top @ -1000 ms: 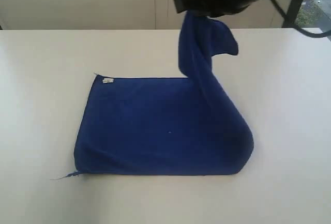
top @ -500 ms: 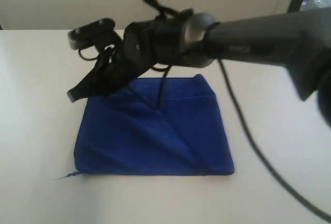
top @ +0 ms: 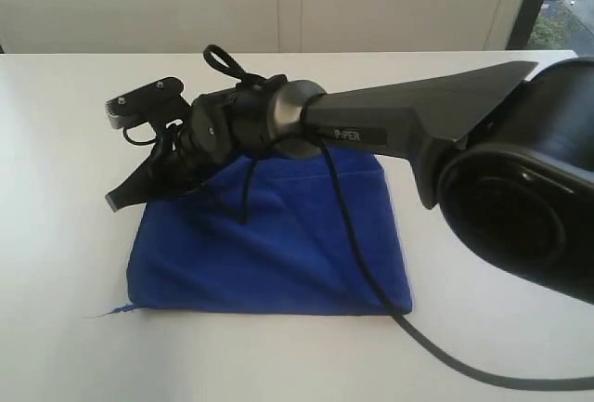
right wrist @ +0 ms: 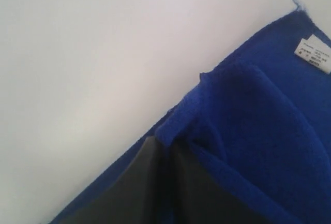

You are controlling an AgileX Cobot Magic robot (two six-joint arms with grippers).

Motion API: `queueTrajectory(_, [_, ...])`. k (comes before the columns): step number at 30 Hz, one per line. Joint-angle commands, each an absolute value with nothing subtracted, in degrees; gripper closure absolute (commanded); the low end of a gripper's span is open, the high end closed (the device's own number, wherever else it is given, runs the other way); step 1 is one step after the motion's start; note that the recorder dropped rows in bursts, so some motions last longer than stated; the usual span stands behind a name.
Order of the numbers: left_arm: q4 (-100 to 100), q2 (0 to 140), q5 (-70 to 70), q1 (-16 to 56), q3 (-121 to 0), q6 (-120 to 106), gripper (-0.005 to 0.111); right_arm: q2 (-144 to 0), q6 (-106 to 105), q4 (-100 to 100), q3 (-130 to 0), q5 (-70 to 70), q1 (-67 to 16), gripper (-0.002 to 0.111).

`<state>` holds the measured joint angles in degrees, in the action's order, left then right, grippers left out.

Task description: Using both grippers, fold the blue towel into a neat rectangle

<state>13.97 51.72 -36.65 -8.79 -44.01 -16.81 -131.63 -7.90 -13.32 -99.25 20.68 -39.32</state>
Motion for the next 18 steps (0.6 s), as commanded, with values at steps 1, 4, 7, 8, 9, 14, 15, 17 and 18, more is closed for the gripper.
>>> queueTrajectory(1, [14.6,51.4,-37.0,-9.1,-43.7,-16.6,0.107,-131.5,-7.5,-15.8,-99.5,20.2,-39.4,0.082])
queueTrajectory(4, [14.6,51.4,-37.0,-9.1,-43.7,-16.6,0.107,-131.4,-7.5,-18.5,-99.6,20.2,-39.4,0.064])
queueTrajectory(7, [14.6,51.4,-37.0,-9.1,-43.7,-16.6,0.107,-130.2,-7.5,-18.9,-100.7,22.6,-39.4,0.055])
queueTrajectory(8, [14.6,51.4,-37.0,-9.1,-43.7,-16.6,0.107,-129.2,-7.5,-18.9,-101.1,24.6,-39.4,0.054])
queueTrajectory(9, [14.6,51.4,-37.0,-9.1,-43.7,-16.6,0.107,-127.8,-7.4,-18.6,-101.3,26.0,-39.4,0.054])
queueTrajectory(14, [14.6,51.4,-37.0,-9.1,-43.7,-16.6,0.107,-120.0,-7.4,-16.4,-101.3,34.3,-35.7,0.063])
queueTrajectory(15, [14.6,51.4,-37.0,-9.1,-43.7,-16.6,0.107,-119.4,-7.5,-15.1,-101.3,36.4,-34.6,0.069])
queueTrajectory(17, [14.6,51.4,-37.0,-9.1,-43.7,-16.6,0.107,-118.8,-9.3,-11.3,-101.3,42.0,-31.9,0.084])
queueTrajectory(18, [14.6,51.4,-37.0,-9.1,-43.7,-16.6,0.107,-118.8,-13.6,-9.0,-101.3,46.4,-29.9,0.094])
